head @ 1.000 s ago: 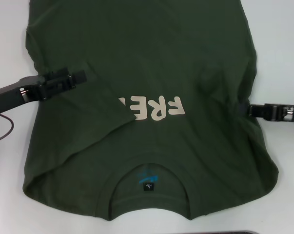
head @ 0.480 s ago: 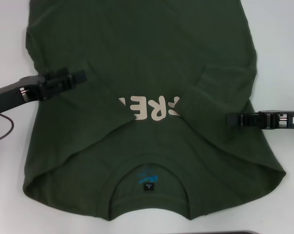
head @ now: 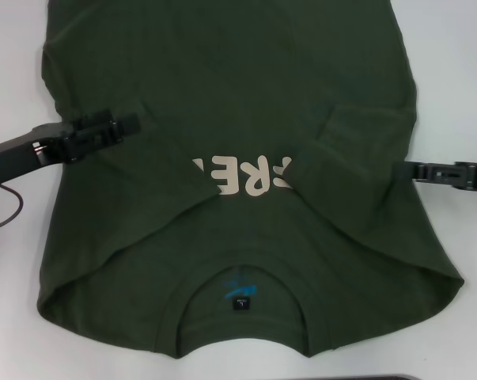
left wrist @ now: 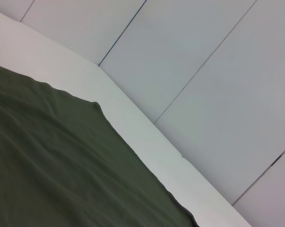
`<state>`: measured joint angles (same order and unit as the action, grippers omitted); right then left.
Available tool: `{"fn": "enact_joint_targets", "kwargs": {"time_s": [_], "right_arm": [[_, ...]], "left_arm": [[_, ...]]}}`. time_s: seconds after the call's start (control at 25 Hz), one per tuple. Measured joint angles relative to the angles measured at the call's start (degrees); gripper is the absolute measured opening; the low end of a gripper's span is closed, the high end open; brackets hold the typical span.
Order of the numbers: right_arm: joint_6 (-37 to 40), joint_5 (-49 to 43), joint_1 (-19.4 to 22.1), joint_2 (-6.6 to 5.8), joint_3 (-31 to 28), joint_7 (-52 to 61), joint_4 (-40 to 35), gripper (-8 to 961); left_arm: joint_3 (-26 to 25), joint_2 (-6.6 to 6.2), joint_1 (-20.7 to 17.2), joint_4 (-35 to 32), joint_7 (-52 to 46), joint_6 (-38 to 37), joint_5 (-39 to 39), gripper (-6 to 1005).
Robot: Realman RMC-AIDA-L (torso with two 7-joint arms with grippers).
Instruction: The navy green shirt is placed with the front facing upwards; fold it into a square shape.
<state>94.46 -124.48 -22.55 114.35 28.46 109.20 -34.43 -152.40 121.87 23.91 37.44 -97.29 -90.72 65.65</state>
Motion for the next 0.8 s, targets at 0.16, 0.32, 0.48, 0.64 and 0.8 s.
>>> {"fn": "enact_joint_targets", "kwargs": {"time_s": [0.16, 0.32, 0.48, 0.64, 0.8], "right_arm": [[4.6, 0.1, 1.3, -1.47, -4.6, -0.4, -0.4, 670], [10.7, 0.5, 2.3, -3.23, -12.6, -3.2, -0.5, 706], [14.8, 2.3, 3.3, -3.63, -18.0, -7.9, -0.5, 712], [15.4, 2.9, 3.6, -3.45, -18.1, -8.6, -0.1, 718], [16.0, 2.7, 3.6, -3.23, -17.9, -8.6, -0.3, 730]], "left_arm": [[0.0, 0.04, 0.0, 0.0, 0.0, -0.1, 0.0, 859], [0.0, 0.17, 0.3, 0.0, 0.0, -0.1, 0.0, 848], [0.2, 0.33, 0.7, 0.0, 0.0, -0.1, 0.0, 840], [0.4, 0.44, 1.0, 0.0, 0.0, -0.5, 0.0, 841], [0.5, -0.17, 1.0, 0.1, -0.4, -1.7, -0.2, 840]]}}
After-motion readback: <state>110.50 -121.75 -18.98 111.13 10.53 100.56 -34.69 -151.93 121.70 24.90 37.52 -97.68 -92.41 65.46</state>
